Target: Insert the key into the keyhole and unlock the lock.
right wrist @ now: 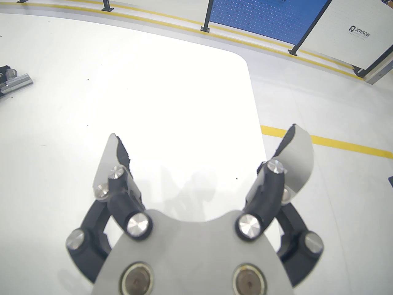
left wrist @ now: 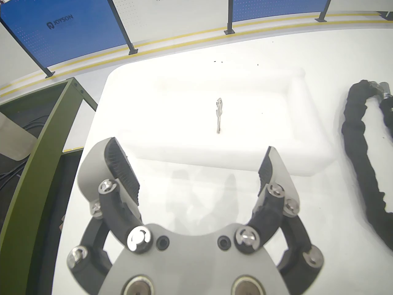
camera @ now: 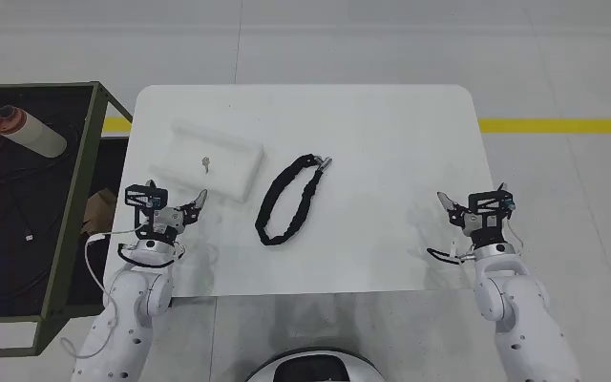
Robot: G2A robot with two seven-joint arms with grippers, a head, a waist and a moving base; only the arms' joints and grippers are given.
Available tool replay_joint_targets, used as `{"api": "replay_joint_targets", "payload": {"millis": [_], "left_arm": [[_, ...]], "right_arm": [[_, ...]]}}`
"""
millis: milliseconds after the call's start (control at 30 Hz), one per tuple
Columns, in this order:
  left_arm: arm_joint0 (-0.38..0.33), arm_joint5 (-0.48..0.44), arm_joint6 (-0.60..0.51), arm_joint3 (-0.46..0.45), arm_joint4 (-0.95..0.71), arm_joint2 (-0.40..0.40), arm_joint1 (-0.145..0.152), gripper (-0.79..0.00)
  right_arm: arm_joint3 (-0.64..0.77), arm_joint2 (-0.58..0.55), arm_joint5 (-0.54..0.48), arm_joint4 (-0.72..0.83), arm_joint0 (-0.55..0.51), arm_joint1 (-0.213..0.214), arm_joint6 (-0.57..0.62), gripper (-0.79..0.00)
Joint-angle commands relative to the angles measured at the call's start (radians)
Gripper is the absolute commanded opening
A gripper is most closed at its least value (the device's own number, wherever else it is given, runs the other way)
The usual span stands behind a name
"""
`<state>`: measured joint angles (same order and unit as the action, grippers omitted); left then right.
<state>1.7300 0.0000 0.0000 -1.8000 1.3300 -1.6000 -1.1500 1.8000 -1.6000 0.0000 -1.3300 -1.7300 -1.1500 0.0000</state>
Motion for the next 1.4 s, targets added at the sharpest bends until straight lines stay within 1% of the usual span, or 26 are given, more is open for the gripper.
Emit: {"api": "replay_joint_targets", "payload": {"millis": [0,67,133,200,233,300,400,433,500,533,600,667,733,800,900,1033,1067,1200,1267,1333,1367], "left_arm": [[0.000,0.000,0.000,0.000,0.000,0.000,0.000,0.000],[-0.007,-0.002,-0.008,-0.007,-0.009,-0.011,0.000,0.000],[-0.029,-0.005,-0.049,-0.020,-0.025,-0.026,0.001,0.000],[-0.063,-0.034,-0.144,-0.046,-0.068,-0.050,0.003,0.000],[-0.087,-0.065,-0.213,-0.061,-0.100,-0.063,0.006,0.000],[-0.152,-0.166,-0.415,-0.077,-0.158,-0.093,0.016,0.000],[-0.319,-0.219,-0.799,-0.045,-0.404,-0.127,0.027,0.000],[-0.389,-0.211,-0.924,-0.010,-0.472,-0.132,0.032,0.000],[-0.523,-0.224,-1.154,0.054,-0.520,-0.097,0.042,0.000],[-0.583,-0.227,-1.227,0.088,-0.533,-0.077,0.045,0.000],[-0.680,-0.230,-1.346,0.155,-0.540,-0.020,0.048,0.000],[-0.752,-0.234,-1.412,0.212,-0.568,0.019,0.049,0.000],[-0.812,-0.251,-1.468,0.265,-0.529,0.073,0.050,0.000],[-0.856,-0.264,-1.471,0.318,-0.525,0.114,0.048,0.000],[-0.914,-0.272,-1.488,0.400,-0.523,0.157,0.047,-0.117],[-0.962,-0.280,-1.504,0.487,-0.543,0.193,0.046,-0.360],[-0.974,-0.281,-1.506,0.506,-0.544,0.201,0.046,-0.394],[-1.009,-0.283,-1.494,0.573,-0.549,0.234,0.044,-0.465],[-1.025,-0.284,-1.493,0.602,-0.562,0.250,0.042,-0.468],[-1.038,-0.283,-1.482,0.622,-0.551,0.269,0.040,-0.505],[-1.043,-0.283,-1.477,0.630,-0.552,0.276,0.040,-0.505]], "right_arm": [[0.000,0.000,0.000,0.000,0.000,0.000,0.000,-0.001],[0.000,0.000,0.000,0.000,0.000,0.000,0.000,0.000],[0.000,0.000,0.000,0.000,0.000,0.000,0.000,0.000],[0.000,0.000,0.000,0.000,0.000,0.000,0.000,0.000],[0.000,0.000,0.000,0.000,0.000,0.000,0.000,0.000],[0.000,0.000,0.000,0.000,0.000,0.000,0.000,0.000],[0.000,0.000,0.000,0.000,0.000,0.000,0.000,0.000],[0.000,0.000,0.000,0.000,0.000,0.000,0.000,0.000],[0.000,0.000,0.000,0.000,0.000,0.000,0.000,0.000],[0.000,0.000,0.000,0.000,0.000,0.000,0.000,0.000],[0.000,0.000,0.000,0.000,0.000,0.000,0.000,0.000],[0.000,0.000,0.000,0.000,0.000,0.000,0.000,0.000],[0.000,0.000,0.000,0.000,0.000,0.000,0.000,0.000],[0.000,0.000,0.000,0.000,0.000,0.000,0.000,0.000],[0.000,0.000,0.000,0.000,0.000,0.000,0.000,0.000],[0.000,0.000,0.000,0.000,0.000,0.000,0.000,0.000],[0.000,0.000,0.000,0.000,0.000,0.000,0.000,0.000],[0.000,0.000,0.000,0.000,0.000,0.000,0.000,0.000],[0.000,0.000,0.000,0.000,0.000,0.000,0.000,0.000],[0.000,0.000,0.000,0.000,0.000,0.000,0.000,0.000],[0.000,0.000,0.000,0.000,0.000,0.000,0.000,0.000]]}}
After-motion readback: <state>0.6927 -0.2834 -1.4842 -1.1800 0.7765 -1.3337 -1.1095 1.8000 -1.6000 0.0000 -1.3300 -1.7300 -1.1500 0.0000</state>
